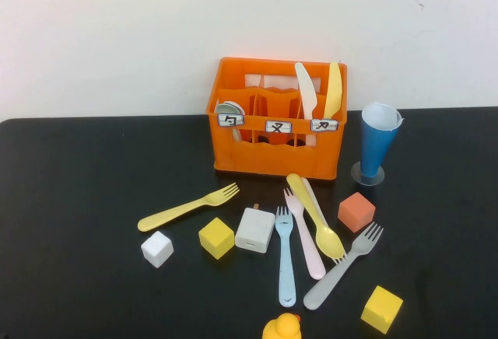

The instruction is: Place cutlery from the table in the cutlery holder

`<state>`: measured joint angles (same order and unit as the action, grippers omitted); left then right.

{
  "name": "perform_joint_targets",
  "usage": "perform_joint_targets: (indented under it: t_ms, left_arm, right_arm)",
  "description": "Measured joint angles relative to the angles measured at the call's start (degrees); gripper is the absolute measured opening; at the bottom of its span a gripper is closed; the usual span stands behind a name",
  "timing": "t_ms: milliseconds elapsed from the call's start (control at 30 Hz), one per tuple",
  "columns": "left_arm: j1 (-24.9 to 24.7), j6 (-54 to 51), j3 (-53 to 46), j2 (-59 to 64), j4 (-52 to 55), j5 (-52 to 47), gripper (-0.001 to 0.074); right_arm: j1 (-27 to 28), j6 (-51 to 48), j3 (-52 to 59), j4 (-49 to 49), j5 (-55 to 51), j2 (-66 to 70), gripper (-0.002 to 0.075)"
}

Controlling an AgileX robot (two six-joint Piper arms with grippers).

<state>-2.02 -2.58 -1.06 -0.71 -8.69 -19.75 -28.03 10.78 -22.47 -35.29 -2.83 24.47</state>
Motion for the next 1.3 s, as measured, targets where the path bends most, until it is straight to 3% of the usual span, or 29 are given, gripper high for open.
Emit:
perform_joint_targets:
  t_ms: [267, 767, 1067, 1200, 1300]
  left_arm:
    - [0.00, -0.22, 0.00, 0.00, 0.00, 0.00, -0.0001]
    - [0.00, -0.22, 0.00, 0.00, 0.00, 0.00, -0.0001]
    - [0.00, -0.22, 0.00, 0.00, 0.00, 0.00, -0.0001]
    - [0.00, -0.22, 0.00, 0.00, 0.00, 0.00, -0.0001]
    - [0.00, -0.22, 0.00, 0.00, 0.00, 0.00, -0.0001]
  right_arm:
    - [0.00, 0.08, 1.29, 0.00, -7.29, -6.72, -0.0001]
    - [0.00, 0.15, 4.21, 0.10, -17.71, -7.00, -0.0001]
    - [0.00, 5.20, 5.33, 0.37, -22.96, -7.00, -0.0002]
    - [0.00, 4.87, 5.56, 5.49, -22.96, -7.09, -0.0002]
    - [0.43, -1.31, 7.01, 13.46, -22.61, -8.77, -0.0002]
